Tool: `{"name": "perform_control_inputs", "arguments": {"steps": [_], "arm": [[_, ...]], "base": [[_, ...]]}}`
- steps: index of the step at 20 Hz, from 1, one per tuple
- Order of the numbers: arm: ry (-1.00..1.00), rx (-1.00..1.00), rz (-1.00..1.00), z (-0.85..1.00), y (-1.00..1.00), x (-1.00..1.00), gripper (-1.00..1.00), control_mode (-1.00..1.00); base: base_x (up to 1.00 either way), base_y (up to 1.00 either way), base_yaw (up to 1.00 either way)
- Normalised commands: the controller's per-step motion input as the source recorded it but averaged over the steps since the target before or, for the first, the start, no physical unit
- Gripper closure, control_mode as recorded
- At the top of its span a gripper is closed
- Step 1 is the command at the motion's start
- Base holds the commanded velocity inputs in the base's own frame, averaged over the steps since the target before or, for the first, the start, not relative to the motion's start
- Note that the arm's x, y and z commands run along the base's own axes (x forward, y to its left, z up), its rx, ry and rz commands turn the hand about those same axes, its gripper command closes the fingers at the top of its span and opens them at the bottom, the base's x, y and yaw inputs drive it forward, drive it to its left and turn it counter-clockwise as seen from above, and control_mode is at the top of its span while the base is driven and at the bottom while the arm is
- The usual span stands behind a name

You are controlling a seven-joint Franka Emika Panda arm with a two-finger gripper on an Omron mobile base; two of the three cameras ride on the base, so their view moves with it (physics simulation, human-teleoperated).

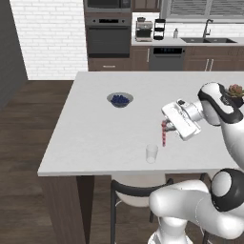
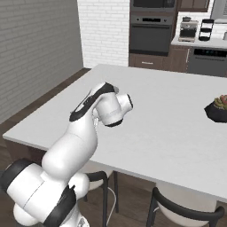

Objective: Take a straw from the drawer in front and place it inside the glass cup on the dining counter.

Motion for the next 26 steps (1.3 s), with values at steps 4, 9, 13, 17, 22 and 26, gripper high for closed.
{"name": "perform_control_inputs", "arguments": {"steps": [4, 9, 13, 17, 22, 26], "arm": [[0.01, 0.16, 0.06, 0.23, -0.01, 0.14, 1.0, -1.0], [0.01, 0.03, 0.03, 0.04, 0.0, 0.02, 1.0, -1.0], [0.0, 0.0, 0.01, -0.27, 0.01, 0.04, 1.0, -1.0], [0.0, 0.0, 0.0, -0.2, 0.0, 0.06, 1.0, -1.0], [0.0, 0.01, 0.0, -0.01, 0.09, 0.15, 1.0, -1.0], [0.03, 0.0, 0.0, -0.02, 0.09, 0.15, 1.0, -1.0]], "base": [[0.0, 0.0, 0.0], [0.0, 0.0, 0.0], [0.0, 0.0, 0.0], [0.0, 0.0, 0.0], [0.0, 0.0, 0.0], [0.0, 0.0, 0.0]]}}
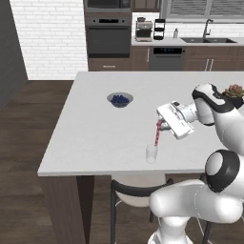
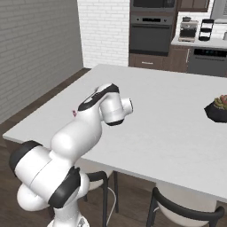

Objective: Take a straw from the drawer in front and place it inside the glass cup on the dining counter.

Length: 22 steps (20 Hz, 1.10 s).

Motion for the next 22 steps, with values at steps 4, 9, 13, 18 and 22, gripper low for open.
{"name": "perform_control_inputs", "arguments": {"steps": [4, 9, 13, 18, 22], "arm": [[0.02, 0.0, 0.0, -0.19, 0.0, 0.17, 1.0, -1.0], [0.0, 0.0, 0.0, -0.2, 0.0, 0.12, 1.0, -1.0], [0.0, 0.0, 0.0, -0.16, 0.0, 0.16, 1.0, -1.0], [0.0, 0.0, 0.0, -0.08, 0.0, 0.16, 1.0, -1.0], [0.0, 0.0, 0.0, -0.1, 0.0, 0.09, 1.0, -1.0]], "base": [[0.0, 0.0, 0.0], [0.0, 0.0, 0.0], [0.0, 0.0, 0.0], [0.0, 0.0, 0.0], [0.0, 0.0, 0.0]]}}
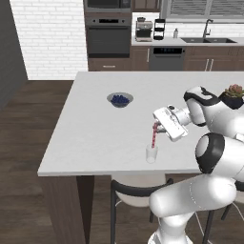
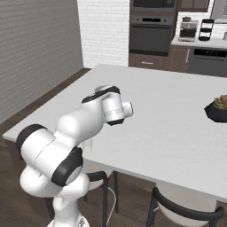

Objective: Take a straw from the drawer in front and place it inside the glass cup on the dining counter.

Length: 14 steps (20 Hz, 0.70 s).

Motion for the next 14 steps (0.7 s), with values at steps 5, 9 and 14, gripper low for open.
{"name": "perform_control_inputs", "arguments": {"steps": [5, 9, 14], "arm": [[0.0, 0.0, 0.0, -0.15, 0.0, 0.05, 1.0, -1.0], [0.0, 0.0, 0.0, -0.13, 0.0, 0.02, 1.0, -1.0], [0.0, 0.0, 0.0, -0.13, 0.0, 0.04, 1.0, -1.0]], "base": [[0.0, 0.0, 0.0], [0.0, 0.0, 0.0], [0.0, 0.0, 0.0]]}}
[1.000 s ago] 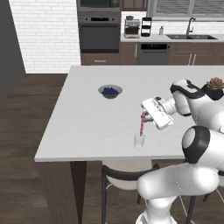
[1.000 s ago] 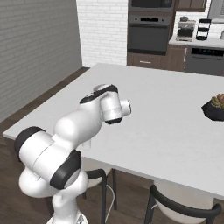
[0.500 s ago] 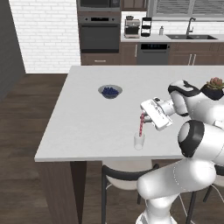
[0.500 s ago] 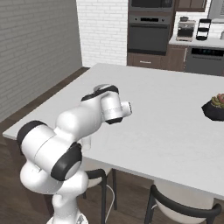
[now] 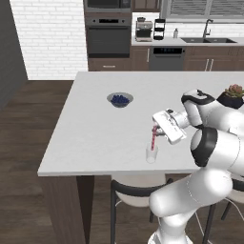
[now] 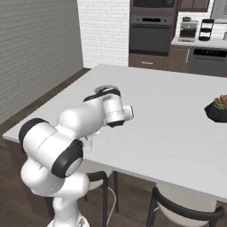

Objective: Take a straw from the drawer in front and place it inside the glass cup on the dining counter.

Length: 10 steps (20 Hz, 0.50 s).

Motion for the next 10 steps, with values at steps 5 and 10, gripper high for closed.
{"name": "perform_control_inputs", "arguments": {"steps": [5, 10], "arm": [[0.0, 0.0, 0.0, -0.05, 0.0, 0.06, 1.0, -1.0], [0.0, 0.0, 0.0, -0.02, 0.0, 0.07, 1.0, -1.0]], "base": [[0.0, 0.0, 0.0], [0.0, 0.0, 0.0]]}}
